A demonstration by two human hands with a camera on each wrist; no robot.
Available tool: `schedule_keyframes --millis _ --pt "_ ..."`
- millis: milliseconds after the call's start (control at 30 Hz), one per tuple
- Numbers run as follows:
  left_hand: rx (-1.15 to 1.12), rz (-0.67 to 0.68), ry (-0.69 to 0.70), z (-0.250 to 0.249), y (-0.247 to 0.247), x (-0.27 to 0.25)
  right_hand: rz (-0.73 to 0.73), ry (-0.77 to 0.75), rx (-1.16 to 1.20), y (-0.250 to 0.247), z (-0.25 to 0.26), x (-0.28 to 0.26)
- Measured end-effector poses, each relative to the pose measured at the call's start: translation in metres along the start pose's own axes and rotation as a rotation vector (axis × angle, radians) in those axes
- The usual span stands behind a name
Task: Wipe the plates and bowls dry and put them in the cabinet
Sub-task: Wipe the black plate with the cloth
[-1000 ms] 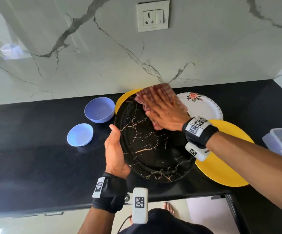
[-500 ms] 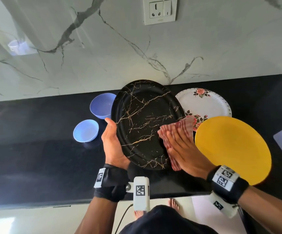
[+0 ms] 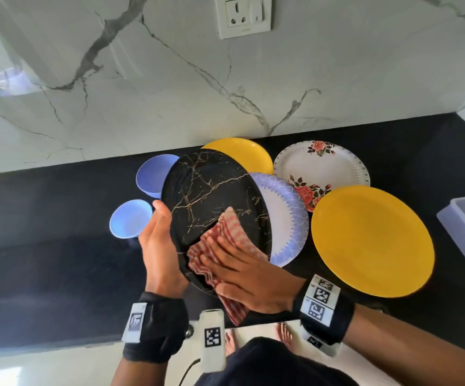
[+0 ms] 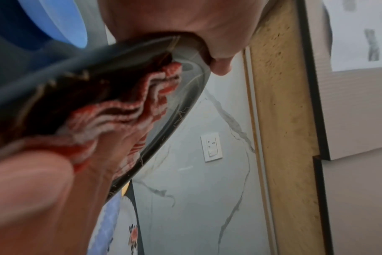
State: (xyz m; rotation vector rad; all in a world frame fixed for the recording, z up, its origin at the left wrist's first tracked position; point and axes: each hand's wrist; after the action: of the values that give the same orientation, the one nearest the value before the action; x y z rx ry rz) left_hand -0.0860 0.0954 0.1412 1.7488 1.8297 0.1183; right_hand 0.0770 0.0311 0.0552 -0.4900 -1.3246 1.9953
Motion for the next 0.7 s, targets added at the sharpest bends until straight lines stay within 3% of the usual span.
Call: schedule_keyframes --millis 300,533,700 --pt "0.088 -0.347 0.162 -0.040 -0.061 -0.038 0.044 -0.247 0.113 0.028 0.033 0.071" --pt "0.094 -0.485 0.214 -0.049 -0.097 -0.057 0.094 -0.331 0.258 0.049 0.061 0.115" --pt "0.024 -0.508 0.191 -0.048 -0.110 -0.051 0.069 -0.297 0.335 0.062 0.065 0.136"
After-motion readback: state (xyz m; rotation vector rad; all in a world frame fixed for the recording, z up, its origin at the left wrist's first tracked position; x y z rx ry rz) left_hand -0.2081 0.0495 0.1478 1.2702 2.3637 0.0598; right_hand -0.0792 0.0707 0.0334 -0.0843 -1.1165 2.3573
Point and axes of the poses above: each hand's wrist, its own x-axis towards the middle knuckle, its own y-axis out of the palm, z = x × y, and after that the axes turned 8 degrees about -y, right-handed
